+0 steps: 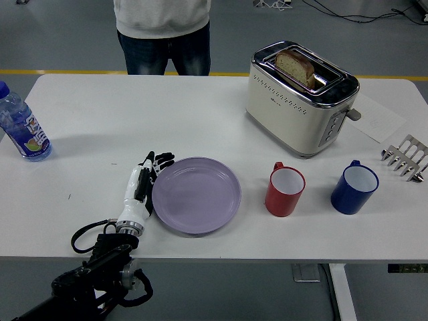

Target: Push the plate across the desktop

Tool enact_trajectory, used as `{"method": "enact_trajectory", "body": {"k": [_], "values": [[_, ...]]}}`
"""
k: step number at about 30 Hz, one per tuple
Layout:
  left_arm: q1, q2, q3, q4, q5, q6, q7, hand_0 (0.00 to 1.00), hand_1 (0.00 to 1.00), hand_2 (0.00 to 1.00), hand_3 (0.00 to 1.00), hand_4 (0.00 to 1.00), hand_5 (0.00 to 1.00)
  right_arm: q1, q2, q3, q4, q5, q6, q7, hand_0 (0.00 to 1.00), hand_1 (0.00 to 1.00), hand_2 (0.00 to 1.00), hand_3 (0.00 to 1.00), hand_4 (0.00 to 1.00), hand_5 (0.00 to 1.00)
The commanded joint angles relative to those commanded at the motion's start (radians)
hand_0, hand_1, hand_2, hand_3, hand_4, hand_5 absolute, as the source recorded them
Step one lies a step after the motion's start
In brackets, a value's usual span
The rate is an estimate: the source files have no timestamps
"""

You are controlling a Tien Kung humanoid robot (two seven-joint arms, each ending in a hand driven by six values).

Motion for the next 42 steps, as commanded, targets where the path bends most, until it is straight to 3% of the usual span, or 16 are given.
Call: {"method": "enact_trajectory", "body": {"k": [9,17,26,27,28,32,34,37,42], "values": [[-0.020,0.000,0.023,-0.002,-0.002,0.001,0.000,0.713,0.740,0.706,0.583,0.430,0.956,0.000,0.000,-0.004,0.000,0.008,-0.001,0.002,0.631,0.612,0.647,0.575,0.348,0.160],[-0.015,0.000,-0.028,0.004,0.009,0.008,0.000,0.714,0.741,0.707,0.582,0.430,0.956,0.000,0.001,-0.004,0.000,0.009,-0.001,0.001,0.631,0.612,0.647,0.575,0.348,0.160],[0.007,0.002,-0.240,-0.023,0.119,0.022,0.000,0.706,0.732,0.701,0.580,0.428,0.951,0.004,-0.004,-0.007,0.000,0.016,-0.002,0.003,0.631,0.612,0.647,0.575,0.349,0.160],[0.017,0.010,-0.284,-0.050,0.156,0.013,0.000,0.630,0.634,0.614,0.555,0.432,0.943,0.004,-0.006,-0.008,0.000,0.018,-0.003,0.003,0.631,0.612,0.647,0.575,0.349,0.160],[0.021,0.014,-0.321,-0.065,0.183,0.007,0.000,0.630,0.634,0.614,0.555,0.432,0.943,0.005,-0.006,-0.009,0.000,0.019,-0.003,0.004,0.631,0.612,0.647,0.575,0.349,0.160],[0.055,0.065,-0.450,-0.154,0.288,-0.083,0.010,0.630,0.634,0.614,0.555,0.432,0.943,0.007,-0.011,-0.010,0.000,0.021,-0.003,0.005,0.631,0.612,0.647,0.575,0.349,0.160],[0.081,0.102,-0.499,-0.215,0.322,-0.153,0.094,0.629,0.614,0.588,0.554,0.436,0.942,0.009,-0.014,-0.012,0.000,0.023,-0.004,0.006,0.631,0.612,0.646,0.575,0.349,0.160],[0.134,0.149,-0.572,-0.302,0.284,-0.244,0.222,0.629,0.614,0.588,0.554,0.436,0.942,0.011,-0.019,-0.014,0.000,0.029,-0.005,0.007,0.631,0.612,0.646,0.575,0.349,0.160],[0.219,0.203,-0.679,-0.412,0.240,-0.311,0.324,0.629,0.615,0.590,0.557,0.445,0.951,0.011,-0.022,-0.016,0.000,0.037,-0.009,0.010,0.632,0.612,0.646,0.575,0.350,0.160]]}}
